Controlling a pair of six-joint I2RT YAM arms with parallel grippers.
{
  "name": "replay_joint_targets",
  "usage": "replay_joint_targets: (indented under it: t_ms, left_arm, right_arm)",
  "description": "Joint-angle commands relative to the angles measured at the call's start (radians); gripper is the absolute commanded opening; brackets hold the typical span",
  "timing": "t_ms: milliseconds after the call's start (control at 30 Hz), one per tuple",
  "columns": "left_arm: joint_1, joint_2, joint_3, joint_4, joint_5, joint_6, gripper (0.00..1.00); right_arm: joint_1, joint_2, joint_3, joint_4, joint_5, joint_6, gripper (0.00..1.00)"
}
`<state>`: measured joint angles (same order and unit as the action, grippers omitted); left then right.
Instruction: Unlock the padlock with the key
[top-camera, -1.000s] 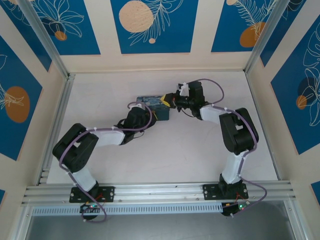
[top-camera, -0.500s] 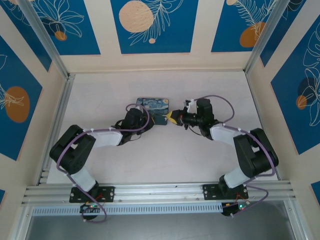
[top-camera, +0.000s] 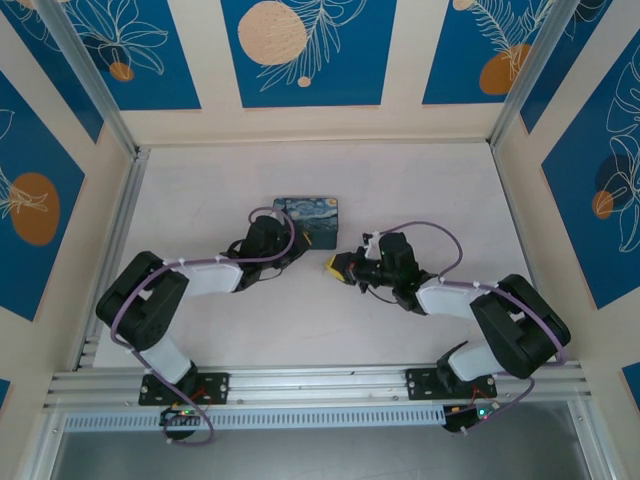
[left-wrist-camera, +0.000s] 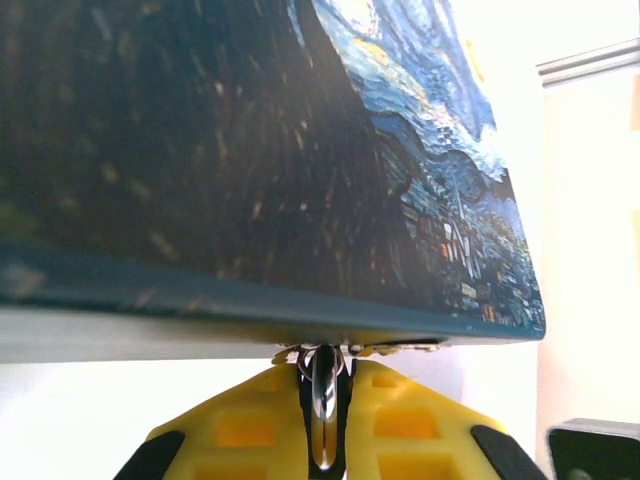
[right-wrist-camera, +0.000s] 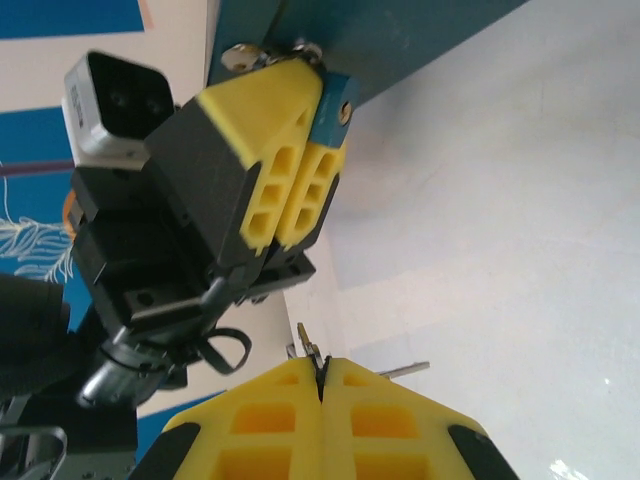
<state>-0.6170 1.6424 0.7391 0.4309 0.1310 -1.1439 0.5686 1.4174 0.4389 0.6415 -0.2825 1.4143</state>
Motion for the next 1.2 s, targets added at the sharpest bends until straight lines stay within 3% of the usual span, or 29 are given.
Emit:
replay_joint_targets:
  t_ms: [0,267,567,1167]
  left_arm:
    - [0.008,-0.048,-0.006,0.082,0.027,-0.05,0.0]
    - [0.008,-0.066,-0.012,0.123,0.028,-0.109,0.0]
    - [0.008,-0.073,-0.022,0.162,0.042,-0.145,0.0]
    - [0.008,-0.091,-0.028,0.187,0.059,-0.17,0.0]
  right_arm:
    - [0.008,0.031,-0.023,0.117,0.099,0.076,0.0]
    - [0.007,0.126,-0.049,0.336,0.173,0.169,0.0]
    - [0.0,0.258,-0.01,0.505,0.139,0.229,0.0]
    - [-0.021,0.317,0.033,0.535,0.117,0.244,0.0]
